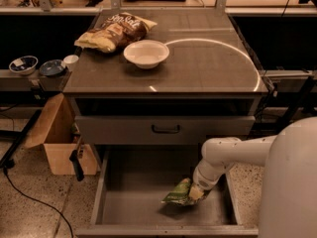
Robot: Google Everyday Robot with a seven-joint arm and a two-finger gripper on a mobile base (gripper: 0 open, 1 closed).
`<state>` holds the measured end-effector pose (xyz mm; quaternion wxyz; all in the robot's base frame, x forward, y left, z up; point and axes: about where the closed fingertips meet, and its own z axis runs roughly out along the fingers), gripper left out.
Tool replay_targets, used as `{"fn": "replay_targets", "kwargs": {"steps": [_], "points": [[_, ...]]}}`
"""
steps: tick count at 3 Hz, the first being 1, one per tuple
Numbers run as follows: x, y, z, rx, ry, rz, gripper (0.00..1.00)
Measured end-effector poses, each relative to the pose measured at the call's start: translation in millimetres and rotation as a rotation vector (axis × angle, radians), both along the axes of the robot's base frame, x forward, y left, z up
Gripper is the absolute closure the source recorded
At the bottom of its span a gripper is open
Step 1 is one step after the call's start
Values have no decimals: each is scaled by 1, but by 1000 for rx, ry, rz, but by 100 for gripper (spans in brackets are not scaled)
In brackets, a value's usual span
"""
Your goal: Place green jalapeno chip bag into middle drawer
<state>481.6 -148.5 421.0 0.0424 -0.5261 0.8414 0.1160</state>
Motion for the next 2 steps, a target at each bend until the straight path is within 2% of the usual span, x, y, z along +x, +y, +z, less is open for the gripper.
{"fn": "replay_targets", "kwargs": {"steps": [1,2], "points": [[0,0,0,0,1,0,100],[0,0,0,0,1,0,75]]}}
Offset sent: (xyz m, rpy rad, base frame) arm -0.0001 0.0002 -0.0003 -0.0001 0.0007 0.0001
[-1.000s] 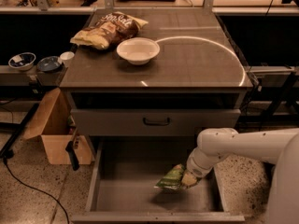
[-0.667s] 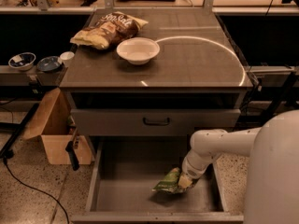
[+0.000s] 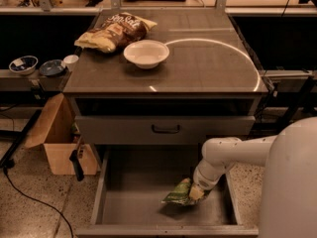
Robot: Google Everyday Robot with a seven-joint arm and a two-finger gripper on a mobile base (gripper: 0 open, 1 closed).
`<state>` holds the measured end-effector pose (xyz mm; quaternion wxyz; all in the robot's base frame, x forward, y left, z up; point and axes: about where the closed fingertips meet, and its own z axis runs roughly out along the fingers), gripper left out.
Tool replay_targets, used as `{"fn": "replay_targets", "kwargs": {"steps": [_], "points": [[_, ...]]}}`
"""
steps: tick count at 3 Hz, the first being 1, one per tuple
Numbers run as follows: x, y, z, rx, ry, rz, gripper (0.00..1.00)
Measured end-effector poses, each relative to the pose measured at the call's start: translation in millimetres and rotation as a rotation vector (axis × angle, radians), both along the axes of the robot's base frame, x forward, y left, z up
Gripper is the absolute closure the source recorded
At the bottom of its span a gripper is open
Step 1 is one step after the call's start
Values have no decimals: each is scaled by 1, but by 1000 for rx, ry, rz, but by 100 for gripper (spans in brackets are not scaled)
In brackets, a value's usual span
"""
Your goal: Place green jalapeno chip bag into middle drawer
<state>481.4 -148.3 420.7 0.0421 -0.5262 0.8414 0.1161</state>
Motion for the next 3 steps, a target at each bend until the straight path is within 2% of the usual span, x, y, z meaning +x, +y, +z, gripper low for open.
{"fn": "replay_targets", "kwargs": {"steps": [3], "points": [[0,0,0,0,0,0,6]]}}
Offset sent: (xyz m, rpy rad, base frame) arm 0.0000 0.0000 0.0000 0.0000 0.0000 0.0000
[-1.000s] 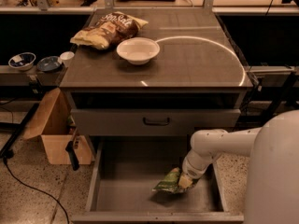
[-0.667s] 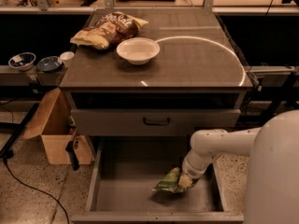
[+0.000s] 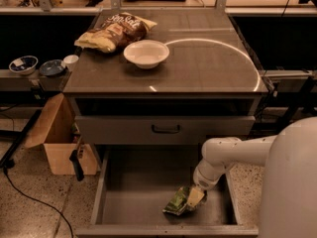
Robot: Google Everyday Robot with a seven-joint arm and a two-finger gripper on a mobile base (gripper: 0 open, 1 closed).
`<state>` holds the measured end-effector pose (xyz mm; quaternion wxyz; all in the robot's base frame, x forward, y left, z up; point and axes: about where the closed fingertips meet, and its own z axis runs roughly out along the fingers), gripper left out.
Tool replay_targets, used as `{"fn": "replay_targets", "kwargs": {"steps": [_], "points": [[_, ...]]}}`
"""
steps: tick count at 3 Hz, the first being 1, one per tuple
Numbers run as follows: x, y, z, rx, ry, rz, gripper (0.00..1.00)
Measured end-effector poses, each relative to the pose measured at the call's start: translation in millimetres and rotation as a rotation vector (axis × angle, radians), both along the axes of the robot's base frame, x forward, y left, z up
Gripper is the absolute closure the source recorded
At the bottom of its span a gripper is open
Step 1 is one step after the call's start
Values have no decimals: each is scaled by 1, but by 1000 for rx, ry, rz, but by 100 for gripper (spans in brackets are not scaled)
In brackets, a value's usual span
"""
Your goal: Place green jalapeno chip bag into middle drawer
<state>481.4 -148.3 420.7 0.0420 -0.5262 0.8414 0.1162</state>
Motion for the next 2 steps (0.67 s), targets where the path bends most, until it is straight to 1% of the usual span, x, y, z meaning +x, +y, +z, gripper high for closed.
{"fn": "replay_targets", "kwargs": {"steps": [1,2], "points": [[0,0,0,0,0,0,0],[0,0,0,0,0,0,0]]}}
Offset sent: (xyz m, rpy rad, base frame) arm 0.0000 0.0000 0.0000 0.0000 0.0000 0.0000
